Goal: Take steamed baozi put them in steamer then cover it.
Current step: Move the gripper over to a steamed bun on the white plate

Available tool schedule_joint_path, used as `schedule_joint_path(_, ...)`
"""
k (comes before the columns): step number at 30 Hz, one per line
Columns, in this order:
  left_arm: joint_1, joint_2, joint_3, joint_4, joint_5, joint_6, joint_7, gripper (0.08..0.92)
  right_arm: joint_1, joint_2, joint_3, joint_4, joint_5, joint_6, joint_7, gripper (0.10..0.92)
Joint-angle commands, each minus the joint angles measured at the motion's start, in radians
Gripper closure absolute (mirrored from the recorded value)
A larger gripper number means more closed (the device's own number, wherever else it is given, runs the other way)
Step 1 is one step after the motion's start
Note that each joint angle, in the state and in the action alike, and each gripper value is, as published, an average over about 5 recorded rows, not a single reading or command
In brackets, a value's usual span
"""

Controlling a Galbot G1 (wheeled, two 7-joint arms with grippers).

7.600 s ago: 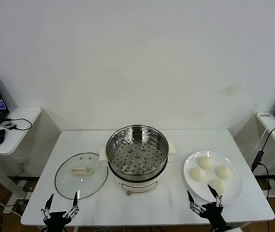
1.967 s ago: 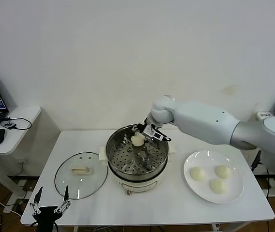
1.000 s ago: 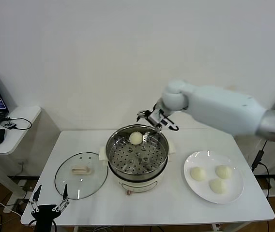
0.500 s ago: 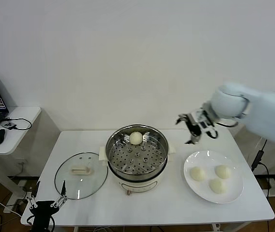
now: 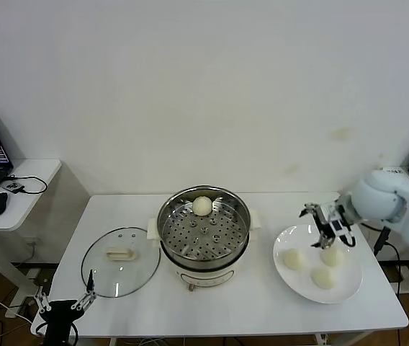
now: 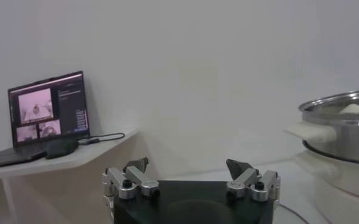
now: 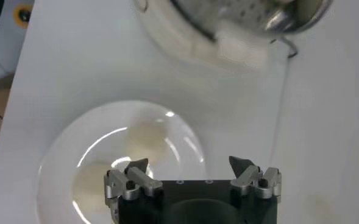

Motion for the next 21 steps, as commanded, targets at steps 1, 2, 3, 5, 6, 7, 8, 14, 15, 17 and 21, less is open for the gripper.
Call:
schedule_joint_path(1,0.001,-0.003,-0.006,0.000,0.002,0.002,0.001,0.177,-0.272,0.000,0.178,-0.065,-0.088,0.010,0.005,0.202)
schedule_joint_path(2,0.001,-0.005,-0.007,0.000,0.003,0.003,0.002,0.177,-0.284,0.010,0.187,-0.079,-0.090,0.013,0.005,0.203)
schedule_joint_path(3,0.002,-0.007,-0.007,0.001,0.004,0.004,0.002,0.177,-0.291,0.021,0.192,-0.092,-0.092,0.016,0.005,0.203)
schedule_joint_path(5,0.002,-0.010,-0.009,0.002,0.007,0.005,0.002,0.177,-0.299,0.040,0.195,-0.113,-0.098,0.020,0.006,0.203)
schedule_joint_path(6,0.003,-0.011,-0.009,0.004,0.008,0.005,0.002,0.177,-0.301,0.049,0.195,-0.123,-0.102,0.022,0.008,0.203)
schedule_joint_path(7,0.003,-0.012,-0.009,0.005,0.009,0.005,0.002,0.177,-0.303,0.059,0.195,-0.133,-0.106,0.025,0.009,0.203)
schedule_joint_path(8,0.003,-0.012,-0.010,0.007,0.010,0.005,0.002,0.177,-0.304,0.068,0.195,-0.143,-0.110,0.026,0.011,0.203)
schedule_joint_path(14,0.000,-0.012,-0.013,0.016,0.011,0.005,0.002,0.177,-0.309,0.122,0.192,-0.190,-0.117,0.032,0.025,0.203)
schedule_joint_path(15,-0.001,-0.012,-0.014,0.017,0.011,0.005,0.002,0.177,-0.310,0.131,0.192,-0.197,-0.118,0.032,0.029,0.203)
schedule_joint_path(17,-0.001,-0.011,-0.016,0.020,0.011,0.005,0.002,0.177,-0.310,0.151,0.191,-0.212,-0.118,0.032,0.035,0.203)
schedule_joint_path(21,-0.002,-0.008,-0.019,0.022,0.010,0.005,0.002,0.177,-0.310,0.184,0.191,-0.233,-0.117,0.024,0.039,0.202)
